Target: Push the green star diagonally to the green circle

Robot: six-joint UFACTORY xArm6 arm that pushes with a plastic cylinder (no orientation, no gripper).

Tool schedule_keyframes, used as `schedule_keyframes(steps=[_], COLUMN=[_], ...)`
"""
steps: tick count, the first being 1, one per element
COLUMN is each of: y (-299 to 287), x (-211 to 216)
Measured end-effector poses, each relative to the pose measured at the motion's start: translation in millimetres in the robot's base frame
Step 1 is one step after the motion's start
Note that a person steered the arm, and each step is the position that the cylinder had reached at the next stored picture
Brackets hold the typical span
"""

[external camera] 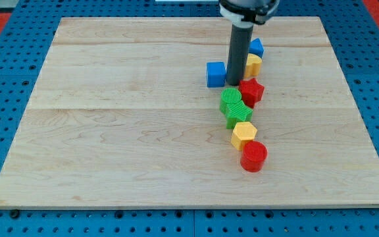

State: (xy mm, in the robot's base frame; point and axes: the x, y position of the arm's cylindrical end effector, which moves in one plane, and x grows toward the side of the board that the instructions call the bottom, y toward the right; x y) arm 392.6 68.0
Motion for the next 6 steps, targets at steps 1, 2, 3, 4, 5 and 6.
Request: schedule_keyframes(steps=[1,2,3,4,5,6], y=[-50,-38,-1,7,-33,-41], x=[-6,24,99,104,104,171])
